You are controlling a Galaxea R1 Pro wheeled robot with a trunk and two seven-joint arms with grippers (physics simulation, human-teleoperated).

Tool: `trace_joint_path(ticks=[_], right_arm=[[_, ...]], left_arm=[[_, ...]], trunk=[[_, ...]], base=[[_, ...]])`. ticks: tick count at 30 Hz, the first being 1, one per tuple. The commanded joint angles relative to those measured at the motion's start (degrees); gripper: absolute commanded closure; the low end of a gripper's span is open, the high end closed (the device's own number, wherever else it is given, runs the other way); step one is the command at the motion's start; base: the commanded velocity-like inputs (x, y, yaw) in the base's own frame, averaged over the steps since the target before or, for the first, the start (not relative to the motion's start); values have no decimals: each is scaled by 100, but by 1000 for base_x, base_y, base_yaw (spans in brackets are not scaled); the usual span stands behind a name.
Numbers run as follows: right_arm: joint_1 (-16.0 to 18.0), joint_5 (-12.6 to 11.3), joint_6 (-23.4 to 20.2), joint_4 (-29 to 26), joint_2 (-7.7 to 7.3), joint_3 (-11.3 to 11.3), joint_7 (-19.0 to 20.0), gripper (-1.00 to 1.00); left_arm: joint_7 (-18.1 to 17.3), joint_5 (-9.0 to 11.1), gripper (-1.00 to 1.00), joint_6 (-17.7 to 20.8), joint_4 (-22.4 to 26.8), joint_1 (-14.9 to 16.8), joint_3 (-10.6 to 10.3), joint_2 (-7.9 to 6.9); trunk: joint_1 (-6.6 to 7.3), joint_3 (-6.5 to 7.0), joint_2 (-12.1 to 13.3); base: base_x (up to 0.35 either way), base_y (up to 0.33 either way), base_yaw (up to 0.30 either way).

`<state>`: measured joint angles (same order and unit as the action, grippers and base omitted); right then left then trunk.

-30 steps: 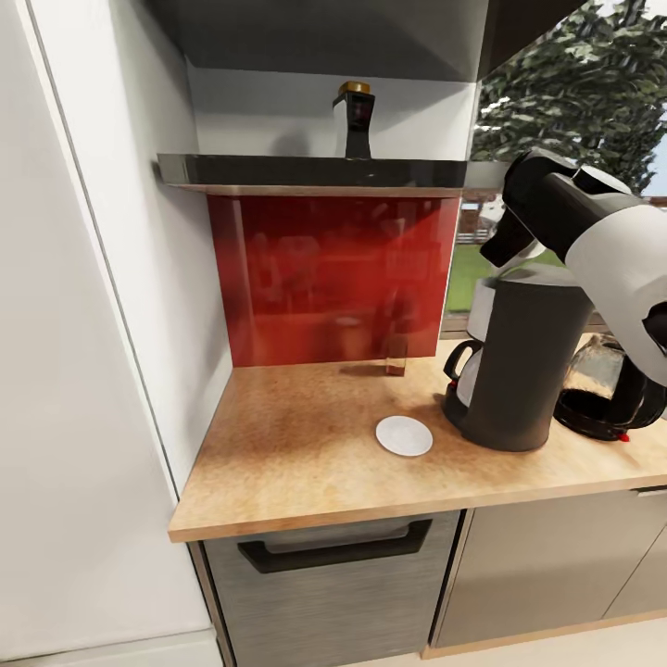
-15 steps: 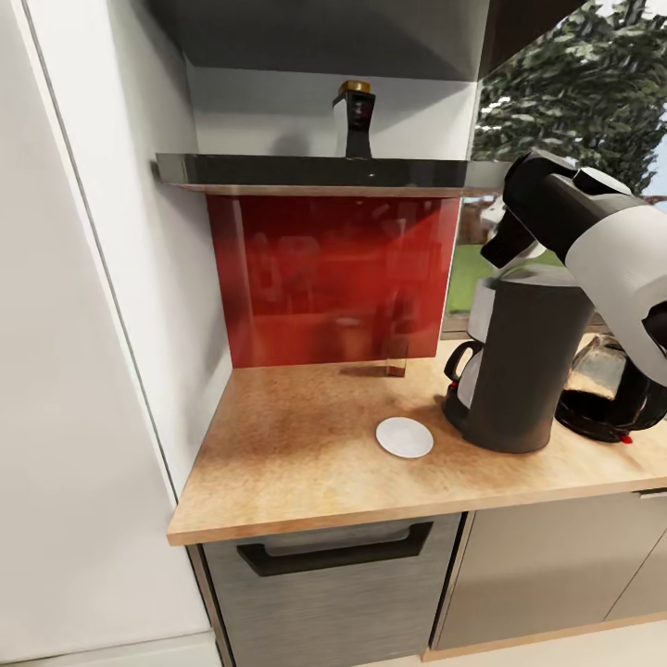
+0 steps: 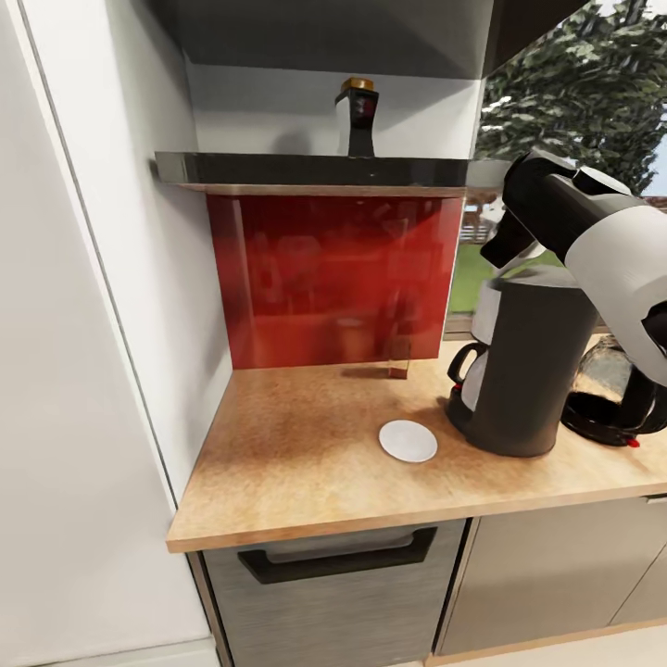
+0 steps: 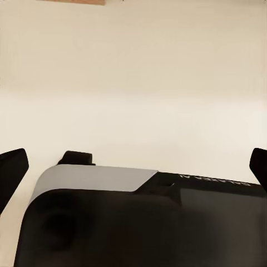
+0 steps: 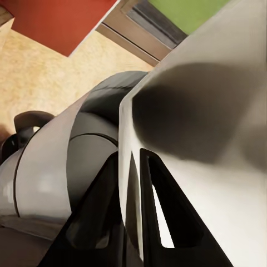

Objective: Set up a coffee station on the kitchen countertop: keep the coffee maker on the countertop, move the bottle of coffee from the kitchen shelf to the counter next to the coffee maker, place a paper coffee filter on top of the coffee maker, put the saucer next to the coffee maker with the coffee cup on the saucer, and place the electric kettle next to the coffee maker.

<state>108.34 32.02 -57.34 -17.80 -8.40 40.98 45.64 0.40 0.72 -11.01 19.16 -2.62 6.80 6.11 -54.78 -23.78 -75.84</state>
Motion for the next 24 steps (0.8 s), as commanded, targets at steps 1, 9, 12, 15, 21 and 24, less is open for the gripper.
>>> trace_joint_path(ticks=[1,9,12,15,21,24], right_arm=[[3,41,-15,-13,-4,15,50,100],[3,41,-19,-13,-5,15,50,100],[3,41,-20,-11,-5,15,50,100],[3,41,-19,-7,-8,15,50,100],[3,38,-19,-5,-5,35,50,100],[3,35,-21,-1,-4,38,62,100]], left_arm=[[4,7,-100,-6,9,-2,15,4],[4,7,-100,-6,9,-3,15,4],[4,7,-100,-6,9,-2,15,4],[4,7,-100,-6,9,-3,15,4],[4,7,-100,-6,9,-4,15,4],[4,7,-100,-6,9,-3,15,4]], trunk=[[-1,-5,-3],[-1,-5,-3],[-1,-5,-3],[-1,-5,-3],[-1,-5,-3],[-1,-5,-3]], base=[[26,14,0],[6,3,0],[1,0,0],[0,0,0],[0,0,0],[0,0,0]])
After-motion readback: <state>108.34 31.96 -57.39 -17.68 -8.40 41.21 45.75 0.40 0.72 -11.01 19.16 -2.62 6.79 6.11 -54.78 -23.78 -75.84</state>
